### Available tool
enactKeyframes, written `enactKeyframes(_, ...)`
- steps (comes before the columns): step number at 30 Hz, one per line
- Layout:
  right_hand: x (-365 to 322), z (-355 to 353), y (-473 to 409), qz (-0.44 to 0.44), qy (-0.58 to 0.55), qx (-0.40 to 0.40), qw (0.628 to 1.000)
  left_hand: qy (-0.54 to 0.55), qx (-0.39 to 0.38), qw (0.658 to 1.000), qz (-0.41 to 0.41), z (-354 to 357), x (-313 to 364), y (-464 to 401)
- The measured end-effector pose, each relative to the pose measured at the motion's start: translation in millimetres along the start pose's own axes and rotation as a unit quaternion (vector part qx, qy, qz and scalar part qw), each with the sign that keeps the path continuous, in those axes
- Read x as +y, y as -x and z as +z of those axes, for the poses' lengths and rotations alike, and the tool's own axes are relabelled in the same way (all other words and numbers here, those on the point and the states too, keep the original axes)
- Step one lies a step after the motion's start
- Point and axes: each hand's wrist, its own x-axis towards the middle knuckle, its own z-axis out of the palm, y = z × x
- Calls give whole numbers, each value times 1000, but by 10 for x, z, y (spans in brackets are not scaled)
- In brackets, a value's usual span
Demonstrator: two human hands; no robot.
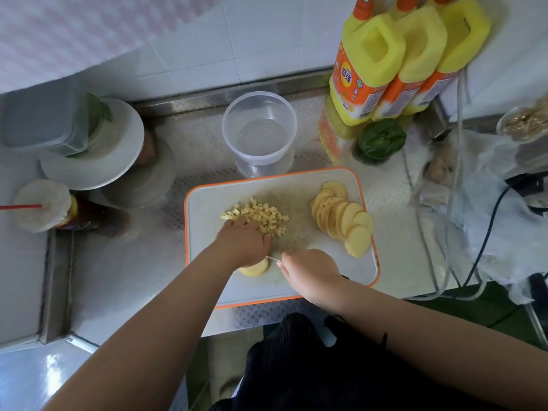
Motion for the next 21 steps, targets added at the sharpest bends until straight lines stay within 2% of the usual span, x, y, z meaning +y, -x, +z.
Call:
enactKeyframes(2, -1, -25, 25, -2, 3, 9, 1000, 26, 71, 997, 8, -32, -3, 64)
enactKeyframes(3, 0, -45, 33, -4, -2, 14, 1000, 60, 155, 986, 14, -20, -24, 119)
enactKeyframes(4, 4, -71, 35, -5, -9, 15, 1000, 106, 270, 957, 18, 10, -47, 207)
enactKeyframes(6, 11, -109, 24, -7, -24, 13, 1000, 181, 504, 843, 41, 219, -92, 425)
enactKeyframes(7, 12, -126, 17, -7, -34, 9, 999, 194, 569, 797, 51, 403, -102, 513)
enactKeyframes(8, 11, -136, 8, -7, -45, 2, 999, 195, 587, 783, 59, 598, -92, 581)
enactKeyframes(13, -33, -124, 5, -3, -50, -19, 999, 186, 480, 857, 35, 1286, 42, 495)
enactKeyframes(21, -84, -31, 23, -19, -14, -19, 1000, 241, 413, 878, -27, 1278, 59, 320)
